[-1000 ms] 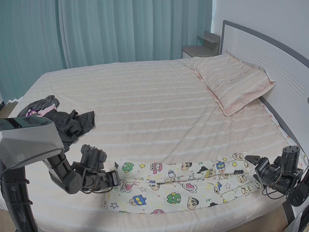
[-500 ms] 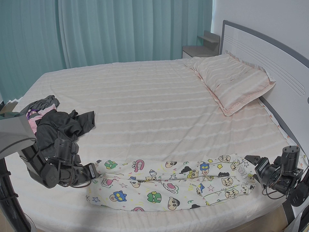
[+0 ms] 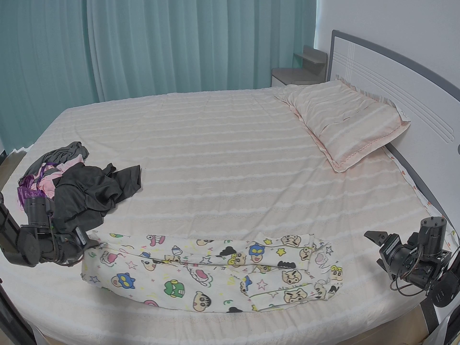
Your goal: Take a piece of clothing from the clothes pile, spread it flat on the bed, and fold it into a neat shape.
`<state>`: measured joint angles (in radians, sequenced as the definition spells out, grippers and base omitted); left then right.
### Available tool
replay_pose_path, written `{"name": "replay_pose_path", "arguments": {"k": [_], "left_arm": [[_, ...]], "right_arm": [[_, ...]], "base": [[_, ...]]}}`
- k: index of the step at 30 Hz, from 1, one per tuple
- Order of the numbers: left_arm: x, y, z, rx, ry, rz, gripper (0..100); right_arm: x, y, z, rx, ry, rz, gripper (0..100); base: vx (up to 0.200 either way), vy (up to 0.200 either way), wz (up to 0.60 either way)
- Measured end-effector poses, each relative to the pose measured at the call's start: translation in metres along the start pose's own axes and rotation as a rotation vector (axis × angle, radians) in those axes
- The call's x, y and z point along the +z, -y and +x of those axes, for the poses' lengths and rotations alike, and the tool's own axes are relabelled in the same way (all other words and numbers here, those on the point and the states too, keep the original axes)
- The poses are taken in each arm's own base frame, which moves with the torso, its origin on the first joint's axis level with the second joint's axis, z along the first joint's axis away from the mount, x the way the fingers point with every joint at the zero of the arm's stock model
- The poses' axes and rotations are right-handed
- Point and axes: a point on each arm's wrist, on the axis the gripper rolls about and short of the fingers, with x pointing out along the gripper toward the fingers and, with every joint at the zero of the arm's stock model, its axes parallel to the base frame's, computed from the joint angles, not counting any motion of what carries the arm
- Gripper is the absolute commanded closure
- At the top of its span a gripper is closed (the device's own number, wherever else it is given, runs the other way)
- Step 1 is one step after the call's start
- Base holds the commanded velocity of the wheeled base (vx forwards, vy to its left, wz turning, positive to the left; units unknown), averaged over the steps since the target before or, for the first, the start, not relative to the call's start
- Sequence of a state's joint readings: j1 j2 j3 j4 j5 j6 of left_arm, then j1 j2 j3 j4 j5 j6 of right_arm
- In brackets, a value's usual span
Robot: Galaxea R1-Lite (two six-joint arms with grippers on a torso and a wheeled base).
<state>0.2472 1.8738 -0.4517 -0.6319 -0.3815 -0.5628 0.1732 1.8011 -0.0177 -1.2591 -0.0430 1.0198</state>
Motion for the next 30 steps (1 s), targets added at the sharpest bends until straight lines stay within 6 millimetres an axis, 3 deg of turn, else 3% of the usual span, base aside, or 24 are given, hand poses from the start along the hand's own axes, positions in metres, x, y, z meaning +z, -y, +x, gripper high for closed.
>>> {"name": "replay_pose_path", "arguments": {"k": [6, 12, 17, 22, 26, 30], "left_arm": [[0.025, -0.018, -0.035, -0.028, 0.086, -0.087, 100], [0.031, -0.011, -0.052, -0.030, 0.100, -0.095, 100], [0.020, 0.020, -0.048, -0.032, 0.075, -0.013, 100], [0.000, 0.063, -0.038, -0.039, 0.048, 0.061, 100], [-0.022, 0.104, -0.030, -0.066, 0.008, 0.118, 100], [-0.041, 0.157, -0.024, -0.110, -0.014, 0.174, 100]], "right_arm": [[0.000, 0.000, 0.000, 0.001, 0.000, 0.000, 0], [0.000, 0.000, 0.000, 0.001, 0.000, 0.000, 0], [0.000, 0.000, 0.000, 0.001, 0.001, 0.000, 0], [0.000, 0.000, 0.000, 0.001, 0.000, 0.000, 0], [0.000, 0.000, 0.000, 0.002, 0.000, 0.000, 0], [0.000, 0.000, 0.000, 0.002, 0.000, 0.000, 0]], "base": [[0.000, 0.000, 0.00], [0.000, 0.000, 0.00], [0.000, 0.000, 0.00], [0.000, 0.000, 0.00], [0.000, 0.000, 0.00], [0.000, 0.000, 0.00]]}}
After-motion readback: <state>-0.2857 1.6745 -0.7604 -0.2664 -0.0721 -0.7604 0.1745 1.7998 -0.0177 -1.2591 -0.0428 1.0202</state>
